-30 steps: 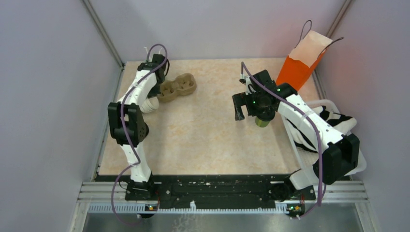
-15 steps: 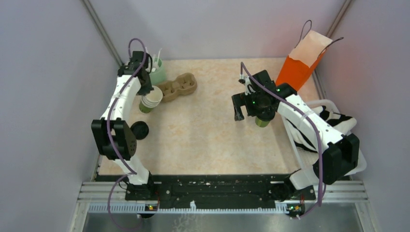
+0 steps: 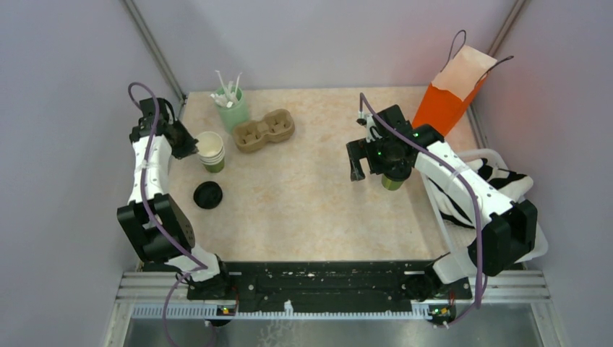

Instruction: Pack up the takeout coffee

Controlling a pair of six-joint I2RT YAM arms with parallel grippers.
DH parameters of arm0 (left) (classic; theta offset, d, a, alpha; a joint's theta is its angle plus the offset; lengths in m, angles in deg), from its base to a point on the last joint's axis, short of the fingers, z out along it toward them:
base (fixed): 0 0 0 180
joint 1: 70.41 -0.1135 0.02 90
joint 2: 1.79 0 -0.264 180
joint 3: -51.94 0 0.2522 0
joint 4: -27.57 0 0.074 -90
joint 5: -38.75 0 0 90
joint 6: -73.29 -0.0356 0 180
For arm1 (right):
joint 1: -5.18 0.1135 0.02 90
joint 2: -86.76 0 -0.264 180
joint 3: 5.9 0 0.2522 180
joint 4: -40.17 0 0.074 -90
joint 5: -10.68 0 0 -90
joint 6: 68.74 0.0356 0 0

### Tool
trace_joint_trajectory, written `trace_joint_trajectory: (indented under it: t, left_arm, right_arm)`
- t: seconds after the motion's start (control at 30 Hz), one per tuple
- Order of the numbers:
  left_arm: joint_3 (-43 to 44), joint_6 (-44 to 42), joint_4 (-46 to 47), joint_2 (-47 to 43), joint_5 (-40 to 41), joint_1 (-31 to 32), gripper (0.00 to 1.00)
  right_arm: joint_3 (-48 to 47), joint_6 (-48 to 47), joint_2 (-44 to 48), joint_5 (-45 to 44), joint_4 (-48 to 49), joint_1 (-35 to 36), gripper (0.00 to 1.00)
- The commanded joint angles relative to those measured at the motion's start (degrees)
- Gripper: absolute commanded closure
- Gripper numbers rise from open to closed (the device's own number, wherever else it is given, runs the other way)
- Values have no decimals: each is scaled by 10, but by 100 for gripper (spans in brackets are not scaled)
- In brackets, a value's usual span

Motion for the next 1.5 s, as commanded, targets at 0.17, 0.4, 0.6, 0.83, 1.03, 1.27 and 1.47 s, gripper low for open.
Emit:
trace_joint_trajectory:
  t: [0.17, 0.4, 0.6, 0.83, 1.03, 1.27, 1.47]
  left_arm:
    - [43, 24, -28, 16, -38, 0, 68]
    - [83, 10, -67, 33, -12, -1, 79]
    - [100, 2, -85, 56, -8, -1, 82]
    - [106, 2, -94, 70, 7, 0, 73]
    - [110, 3, -88, 72, 8, 0, 88]
    - [134, 4, -96, 78, 5, 1, 100]
    - [188, 14, -133, 90, -8, 1, 100]
  right_arm:
    - [-25, -8, -3, 5, 15, 8, 1]
    - [-25, -8, -3, 4, 15, 8, 2]
    - [-24, -8, -4, 5, 16, 8, 2]
    - [-23, -8, -1, 4, 15, 8, 2]
    - [-23, -8, -1, 3, 16, 8, 2]
    - [-23, -8, -1, 3, 16, 8, 2]
    - [-24, -8, 0, 2, 15, 8, 2]
